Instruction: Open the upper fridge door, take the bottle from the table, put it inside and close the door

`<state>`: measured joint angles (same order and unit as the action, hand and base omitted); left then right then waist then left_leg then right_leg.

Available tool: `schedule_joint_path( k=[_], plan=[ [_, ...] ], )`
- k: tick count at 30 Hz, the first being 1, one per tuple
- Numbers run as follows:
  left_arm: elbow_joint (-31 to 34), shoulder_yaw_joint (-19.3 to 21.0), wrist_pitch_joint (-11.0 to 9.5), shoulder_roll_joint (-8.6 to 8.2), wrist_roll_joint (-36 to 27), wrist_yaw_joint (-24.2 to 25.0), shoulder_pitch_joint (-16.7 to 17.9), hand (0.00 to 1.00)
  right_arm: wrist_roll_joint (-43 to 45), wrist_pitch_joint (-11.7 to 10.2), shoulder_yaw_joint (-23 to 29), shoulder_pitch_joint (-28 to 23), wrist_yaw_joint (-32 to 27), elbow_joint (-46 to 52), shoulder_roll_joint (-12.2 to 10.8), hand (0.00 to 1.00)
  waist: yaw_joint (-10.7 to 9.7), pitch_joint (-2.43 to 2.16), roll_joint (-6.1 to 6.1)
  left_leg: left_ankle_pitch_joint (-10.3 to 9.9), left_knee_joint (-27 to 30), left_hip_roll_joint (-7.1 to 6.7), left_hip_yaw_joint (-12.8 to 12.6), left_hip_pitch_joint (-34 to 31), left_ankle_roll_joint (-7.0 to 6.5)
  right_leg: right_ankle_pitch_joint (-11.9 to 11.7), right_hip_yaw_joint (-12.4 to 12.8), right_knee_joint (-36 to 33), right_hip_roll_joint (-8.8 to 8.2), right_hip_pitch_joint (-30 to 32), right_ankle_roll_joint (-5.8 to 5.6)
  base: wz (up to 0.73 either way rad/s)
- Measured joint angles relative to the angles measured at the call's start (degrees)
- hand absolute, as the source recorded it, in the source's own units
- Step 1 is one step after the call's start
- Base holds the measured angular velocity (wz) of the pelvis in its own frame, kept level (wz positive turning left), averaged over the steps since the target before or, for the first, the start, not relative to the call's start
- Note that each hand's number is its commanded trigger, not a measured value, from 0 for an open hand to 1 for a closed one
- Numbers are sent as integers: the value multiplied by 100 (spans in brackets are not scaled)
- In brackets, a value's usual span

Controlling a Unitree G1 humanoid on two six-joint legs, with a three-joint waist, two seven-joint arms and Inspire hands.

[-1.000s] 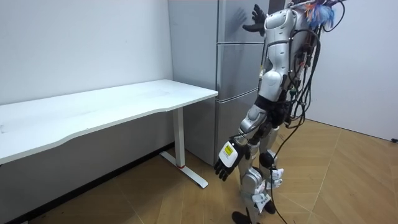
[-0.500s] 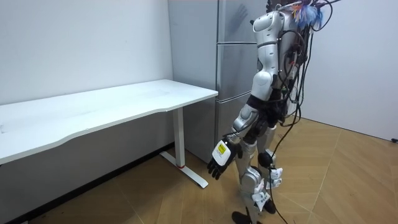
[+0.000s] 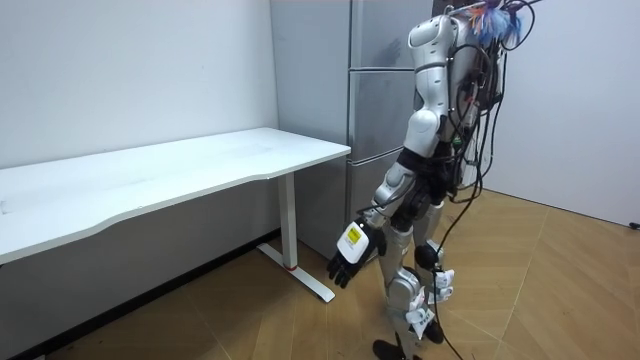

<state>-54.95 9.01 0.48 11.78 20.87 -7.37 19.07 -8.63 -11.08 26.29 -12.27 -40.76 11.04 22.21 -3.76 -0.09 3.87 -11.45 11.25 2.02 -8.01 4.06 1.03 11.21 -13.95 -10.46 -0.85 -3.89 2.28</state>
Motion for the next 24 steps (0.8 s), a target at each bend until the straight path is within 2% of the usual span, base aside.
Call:
schedule_joint_path(
  k=[3,9,11,15,16,17,18,21,24],
  plan=[
    [-4,-17,0,0,-2,-112,-42,0,-439,4,-7,-29,-79,-364,-54,0,0,33,-21,0,-13,-5,-2,25,-1,1,24,-20,-3,-9,-1,-3],
    [-12,-82,146,-42,-12,-223,-9,0,-981,133,-13,-51,-426,-1018,-439,0,-72,24,-91,1,-52,-9,-16,38,-2,10,62,-30,0,11,-10,-2],
    [-12,-154,169,-68,-27,-222,1,0,-1197,133,-43,-98,-484,-1094,-477,0,-66,16,-104,1,-48,-13,-16,21,-2,10,62,-23,-2,12,-12,0],
    [-12,-254,169,-114,-43,-223,8,0,-1372,121,-297,-298,-555,-1349,-590,0,-49,3,-116,1,-34,-17,-8,22,-2,10,60,-18,-2,12,-11,0],
    [-12,-264,178,-128,-60,-235,8,0,-1371,120,-347,-302,-593,-1413,-666,0,-49,-32,-178,1,-32,-19,5,24,-2,10,56,-25,-1,4,-11,0],
    [-11,-302,183,-129,-59,-255,10,0,-1371,118,-415,-301,-630,-1483,-667,0,-48,-20,-153,1,-33,-20,3,31,-2,10,58,-30,-2,-2,-11,0],
    [-10,-364,179,-131,-60,-300,7,0,-1372,116,-512,-300,-679,-1645,-683,0,-58,-31,-176,1,-35,-24,4,47,-2,9,57,-28,-5,-21,-12,0],
    [-15,-365,148,-139,-67,-358,-5,0,-1350,115,-772,-303,-696,-2234,-768,0,-25,-24,-202,1,-45,-28,-10,67,-2,12,57,-15,-7,-83,-15,5],
    [-14,-375,144,-169,-189,-414,12,0,-1351,118,-1093,-317,-699,-2731,-935,0,3,-20,-228,1,-39,-28,-48,67,-2,46,126,-28,-6,-37,-20,-4]
  ],
)
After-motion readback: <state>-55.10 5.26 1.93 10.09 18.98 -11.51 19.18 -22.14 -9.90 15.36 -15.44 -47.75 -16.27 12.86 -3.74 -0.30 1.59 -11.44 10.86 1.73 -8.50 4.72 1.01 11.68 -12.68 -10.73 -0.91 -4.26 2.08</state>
